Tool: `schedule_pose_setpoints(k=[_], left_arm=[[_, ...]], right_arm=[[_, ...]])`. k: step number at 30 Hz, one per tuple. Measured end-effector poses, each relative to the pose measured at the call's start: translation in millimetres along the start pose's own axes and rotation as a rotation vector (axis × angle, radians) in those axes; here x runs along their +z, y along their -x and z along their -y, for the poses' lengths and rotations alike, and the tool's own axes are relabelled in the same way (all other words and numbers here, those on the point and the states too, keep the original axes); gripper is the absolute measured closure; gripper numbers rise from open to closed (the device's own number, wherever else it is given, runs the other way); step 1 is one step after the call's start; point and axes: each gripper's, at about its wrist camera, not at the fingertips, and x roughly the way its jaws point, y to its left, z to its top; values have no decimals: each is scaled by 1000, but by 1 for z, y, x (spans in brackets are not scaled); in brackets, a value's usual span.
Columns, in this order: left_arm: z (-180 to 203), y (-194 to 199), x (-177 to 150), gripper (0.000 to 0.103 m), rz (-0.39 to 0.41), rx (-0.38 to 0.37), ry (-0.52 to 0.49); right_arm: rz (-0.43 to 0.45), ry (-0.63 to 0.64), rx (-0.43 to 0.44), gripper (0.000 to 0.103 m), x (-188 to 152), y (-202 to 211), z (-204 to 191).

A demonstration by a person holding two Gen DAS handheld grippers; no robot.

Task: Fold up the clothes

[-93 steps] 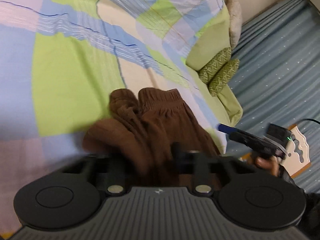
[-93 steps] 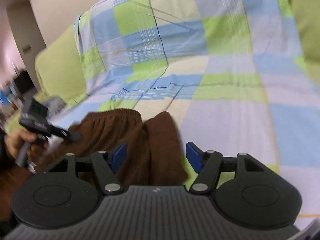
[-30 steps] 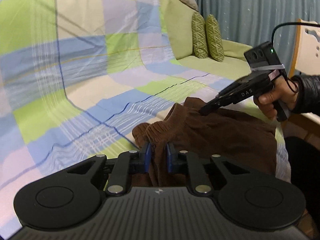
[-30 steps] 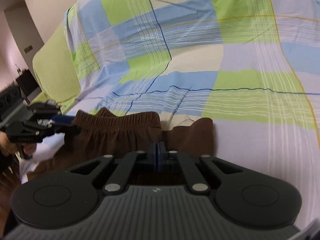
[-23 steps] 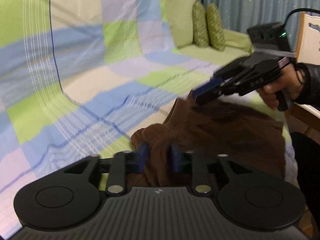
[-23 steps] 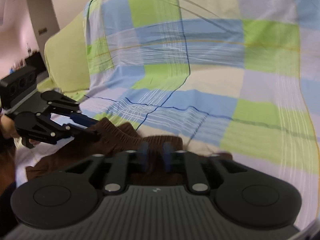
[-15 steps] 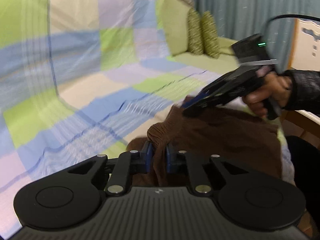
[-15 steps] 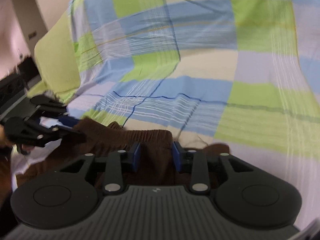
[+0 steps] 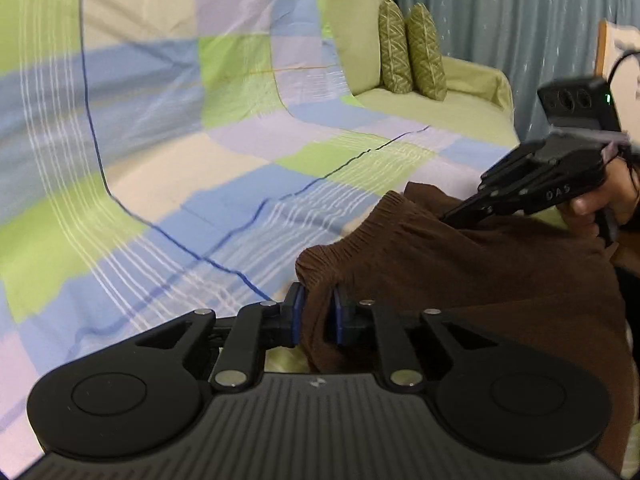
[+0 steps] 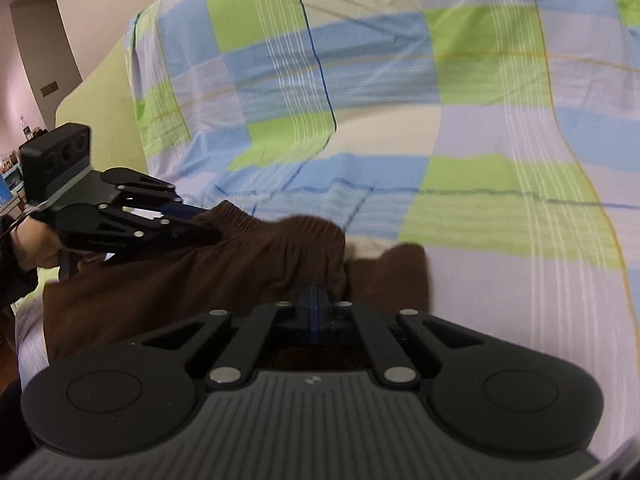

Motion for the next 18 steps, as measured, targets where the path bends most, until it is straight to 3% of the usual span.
schedule_pose_setpoints(k=[1,3,6,12,14,18], left_arm=[[-5,1,-1,71,-7,-11,40],[-10,0,-1,60,-27,-10,73],[-18,-3,-1,57,-69,-40,127],[-33,-17,1,59,-121,-144,248],[-34,-19,2,59,-122,-149,255],[-23,-9,-3,71,-76,-115,229]], right_arm=[[4,-13,6,100,1,0,2],[19,-43,19,96,6,1,4],[17,-74,44,85,11,-3,9],[-14,-131,77,77,16,-17,21],[-17,-152,85,74,12,-21,22],[-17,-168,106,74,13,-18,23]])
